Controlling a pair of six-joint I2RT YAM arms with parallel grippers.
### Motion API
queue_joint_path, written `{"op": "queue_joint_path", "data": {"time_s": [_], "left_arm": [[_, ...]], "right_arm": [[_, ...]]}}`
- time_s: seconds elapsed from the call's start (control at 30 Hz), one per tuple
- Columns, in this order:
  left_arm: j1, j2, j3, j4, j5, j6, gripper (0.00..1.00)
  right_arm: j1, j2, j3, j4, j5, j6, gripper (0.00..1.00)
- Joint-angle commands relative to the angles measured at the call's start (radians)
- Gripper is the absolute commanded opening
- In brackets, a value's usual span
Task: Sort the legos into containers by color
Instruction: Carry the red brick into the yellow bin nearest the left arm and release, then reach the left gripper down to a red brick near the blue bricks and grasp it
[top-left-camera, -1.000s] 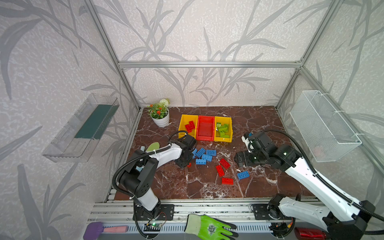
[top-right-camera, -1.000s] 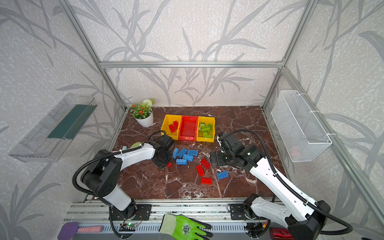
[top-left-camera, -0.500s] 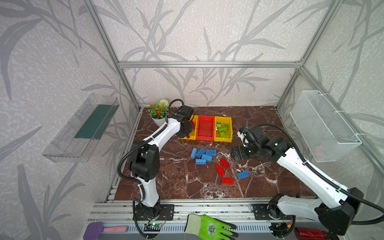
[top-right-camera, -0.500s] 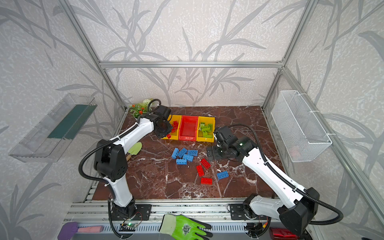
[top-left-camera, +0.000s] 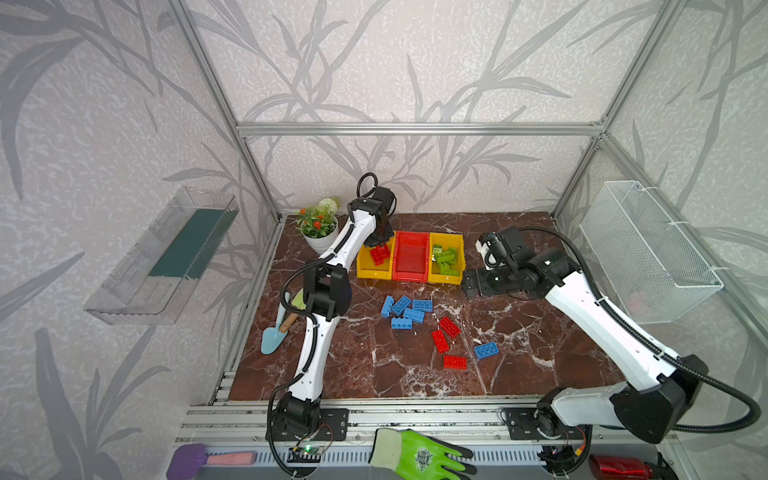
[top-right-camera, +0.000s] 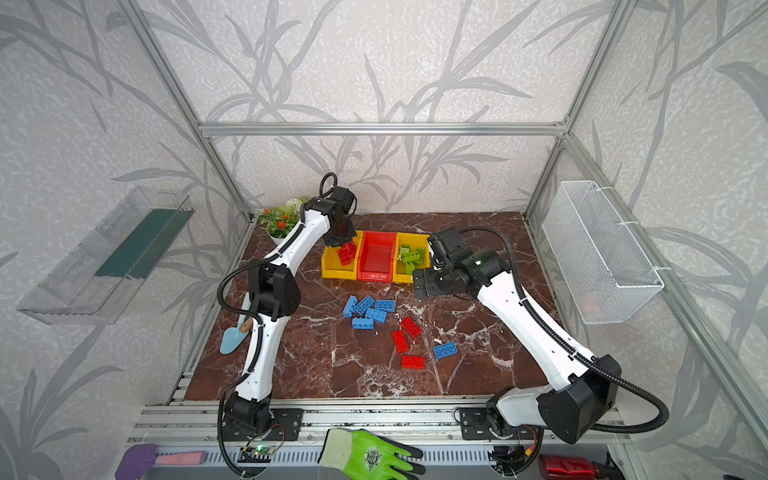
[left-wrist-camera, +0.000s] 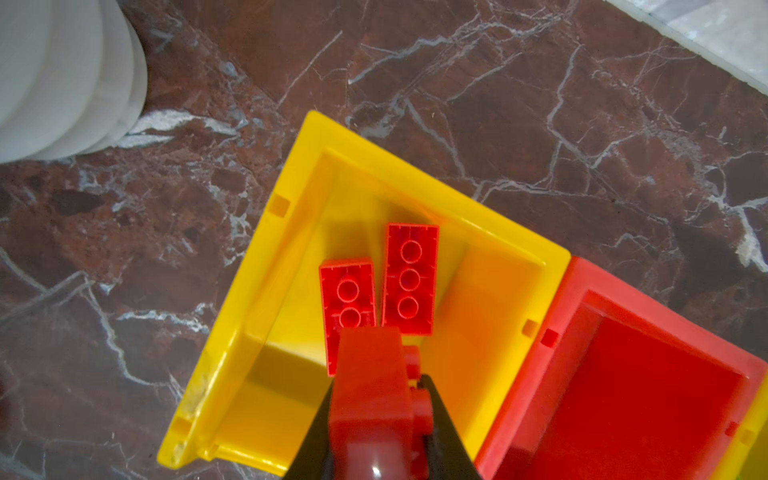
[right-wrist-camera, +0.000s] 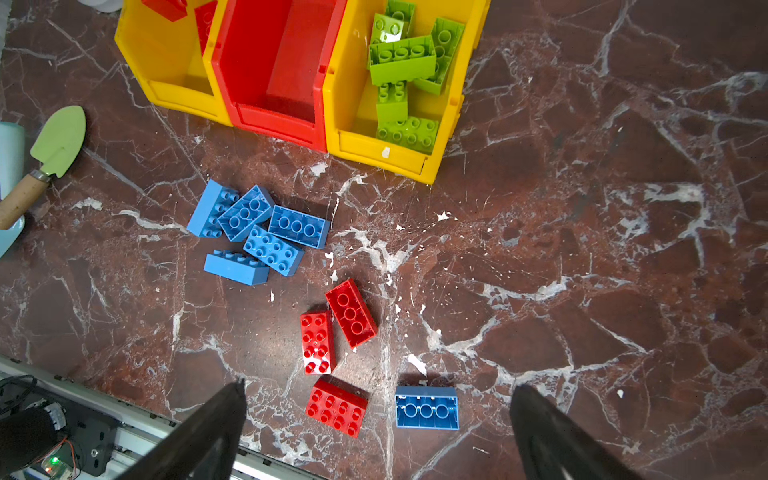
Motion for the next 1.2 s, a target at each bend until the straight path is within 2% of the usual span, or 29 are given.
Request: {"op": "queue_joint_path", "data": {"time_s": [0.0, 0.03, 0.17, 0.4, 0.6, 0.73, 0.87, 0.97, 1.03, 1.17], "left_arm": [[0.023, 0.031, 0.04, -0.047, 0.064, 0.051, 0.38], [0.027, 0.036, 0.04, -0.039, 0.08, 0.047, 0.47], [0.031, 0.035, 0.039, -0.001, 0.122, 0.044, 0.67], [0.022, -0.02, 0.011, 0.018, 0.143, 0.015, 0.69], [-0.031, -0.169, -0.173, 0.049, 0.12, -0.009, 0.7], [-0.103, -0.289, -0.341, 0.093, 0.101, -0.039, 0.7], [-0.213, -0.382, -0.486, 0.14, 0.077, -0.061, 0.7], [-0.305, -0.435, -0.573, 0.179, 0.061, -0.036, 0.77], [-0.36, -0.459, -0.624, 0.199, 0.052, -0.005, 0.93], [-0.458, -0.499, -0.716, 0.245, 0.056, 0.085, 0.95]], "right_arm": [[-0.013, 0.025, 0.05, -0.042, 0.017, -0.024, 0.99], [-0.016, 0.034, 0.062, -0.044, 0.017, -0.024, 0.99], [-0.023, 0.062, 0.098, -0.048, 0.014, -0.025, 0.99], [-0.022, 0.067, 0.095, -0.043, 0.002, -0.031, 0.99], [-0.022, -0.024, -0.032, -0.021, -0.015, -0.005, 0.99], [-0.022, -0.128, -0.132, -0.027, -0.007, 0.017, 0.99], [-0.022, -0.249, -0.222, -0.067, 0.002, 0.034, 0.99], [-0.023, -0.353, -0.285, -0.11, 0.005, 0.055, 0.99], [-0.022, -0.417, -0.322, -0.134, -0.002, 0.076, 0.99], [-0.022, -0.539, -0.386, -0.183, -0.027, 0.121, 0.99]]}}
